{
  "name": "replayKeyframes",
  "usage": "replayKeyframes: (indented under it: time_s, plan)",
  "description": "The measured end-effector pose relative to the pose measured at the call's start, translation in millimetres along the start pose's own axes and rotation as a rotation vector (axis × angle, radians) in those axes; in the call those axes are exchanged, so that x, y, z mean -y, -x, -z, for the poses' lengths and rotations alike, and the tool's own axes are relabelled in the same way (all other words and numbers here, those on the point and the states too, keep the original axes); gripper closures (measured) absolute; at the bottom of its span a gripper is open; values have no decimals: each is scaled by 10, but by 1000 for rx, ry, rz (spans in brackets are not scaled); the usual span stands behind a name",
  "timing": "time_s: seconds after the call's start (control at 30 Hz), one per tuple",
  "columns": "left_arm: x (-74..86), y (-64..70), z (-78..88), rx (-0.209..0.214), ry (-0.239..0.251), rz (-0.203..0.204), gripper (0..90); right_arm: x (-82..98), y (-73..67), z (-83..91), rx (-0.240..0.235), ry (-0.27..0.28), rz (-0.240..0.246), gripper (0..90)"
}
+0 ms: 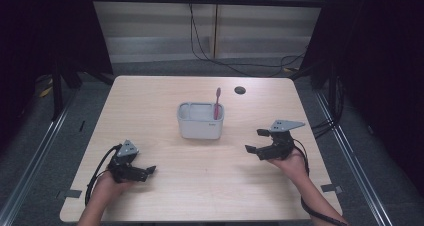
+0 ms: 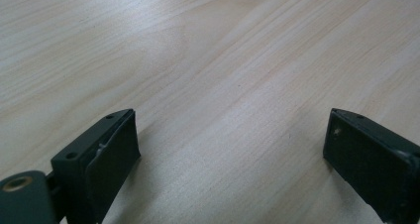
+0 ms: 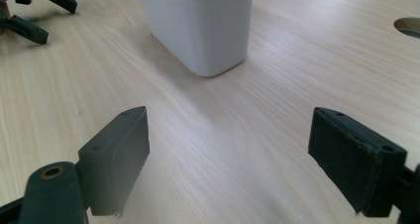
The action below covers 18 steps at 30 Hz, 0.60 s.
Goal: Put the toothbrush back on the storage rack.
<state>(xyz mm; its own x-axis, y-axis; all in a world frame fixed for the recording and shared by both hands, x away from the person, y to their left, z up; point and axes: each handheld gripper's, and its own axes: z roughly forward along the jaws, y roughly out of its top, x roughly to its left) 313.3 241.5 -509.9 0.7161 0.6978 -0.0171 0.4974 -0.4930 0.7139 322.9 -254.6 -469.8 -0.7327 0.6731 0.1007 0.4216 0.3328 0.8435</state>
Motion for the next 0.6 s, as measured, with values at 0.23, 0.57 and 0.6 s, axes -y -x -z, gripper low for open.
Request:
replayKeyframes:
  time_s: [0.23,0.57,0.6]
  plan:
    - [0,0,0,0,0,0,66,104,49,73,19,-19,-1,156]
    - [0,0,0,0,-1,0,66,288,137,183,44,-55,30,156]
    - [0,0,0,0,0,0,66,299,146,191,45,-59,31,156]
